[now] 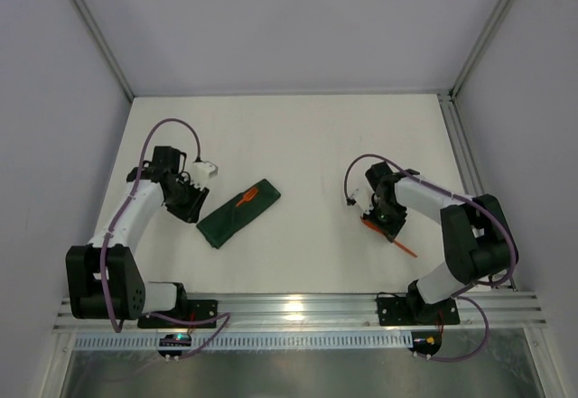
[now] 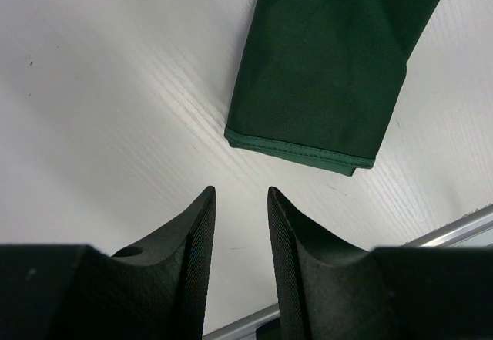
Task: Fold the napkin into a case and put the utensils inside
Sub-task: Pick up the knife from the corner of the board.
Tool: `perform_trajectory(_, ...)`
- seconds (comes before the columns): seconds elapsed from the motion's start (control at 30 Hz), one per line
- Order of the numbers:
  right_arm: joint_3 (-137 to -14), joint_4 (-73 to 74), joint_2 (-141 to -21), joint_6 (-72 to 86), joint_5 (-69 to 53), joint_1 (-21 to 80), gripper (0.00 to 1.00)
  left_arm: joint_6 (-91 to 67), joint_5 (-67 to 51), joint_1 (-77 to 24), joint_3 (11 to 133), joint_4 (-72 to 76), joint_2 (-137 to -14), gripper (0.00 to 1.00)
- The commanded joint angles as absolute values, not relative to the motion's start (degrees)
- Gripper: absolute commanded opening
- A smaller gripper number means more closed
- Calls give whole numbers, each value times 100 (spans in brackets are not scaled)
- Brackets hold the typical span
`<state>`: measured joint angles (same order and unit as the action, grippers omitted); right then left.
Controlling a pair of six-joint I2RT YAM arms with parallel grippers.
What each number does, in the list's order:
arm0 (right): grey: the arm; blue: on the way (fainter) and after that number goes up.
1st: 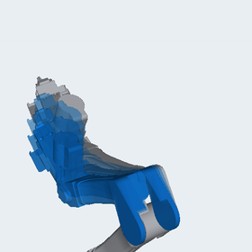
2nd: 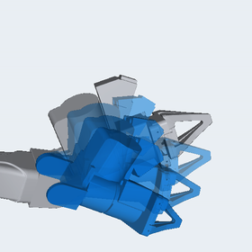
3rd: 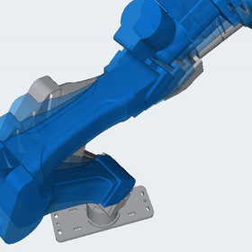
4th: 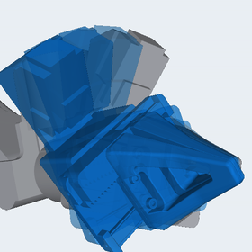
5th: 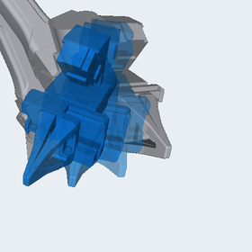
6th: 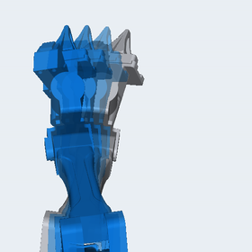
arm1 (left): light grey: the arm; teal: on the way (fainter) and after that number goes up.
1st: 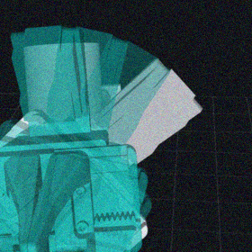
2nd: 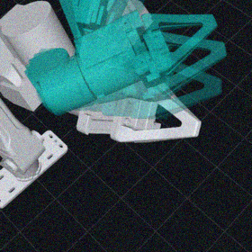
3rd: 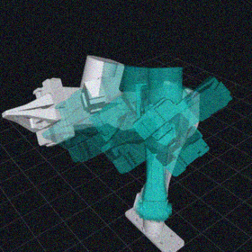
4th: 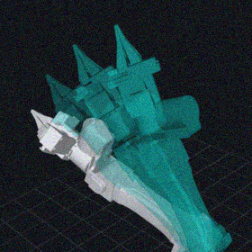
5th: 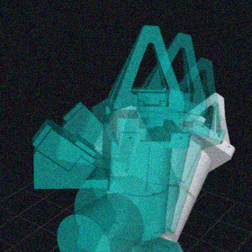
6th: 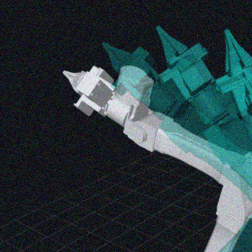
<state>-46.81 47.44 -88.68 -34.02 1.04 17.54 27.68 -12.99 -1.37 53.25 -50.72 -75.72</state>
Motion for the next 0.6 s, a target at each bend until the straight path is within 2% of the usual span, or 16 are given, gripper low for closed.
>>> perform_trajectory(0.0,-4895,4499,-9114,-3340,-26,1749,4,2856,-1248,-105,5493,-5159,-7445,36)
perform_trajectory(0.17,-6087,4956,-9097,-2507,-140,1740,4,2865,-1160,-88,5432,-5159,-7400,36)
perform_trajectory(0.3,-6802,4748,-8790,-1006,-360,1749,4,2804,-1187,-44,5432,-5177,-7374,36)
perform_trajectory(0.4,-6619,3590,-8333,1172,-1201,1775,4,2795,-1187,-18,5388,-5177,-7383,36)
perform_trajectory(0.43,-6444,2725,-8219,2431,-1535,1871,4,2786,-1178,-26,5379,-5159,-7383,36)
perform_trajectory(0.5,-5952,1894,-7955,3659,-1451,2073,4,2777,-1178,-26,5335,-5168,-7400,36)
perform_trajectory(0.57,-5697,1180,-7867,5281,-601,2659,4,2777,-1178,-18,5317,-5168,-7418,36)
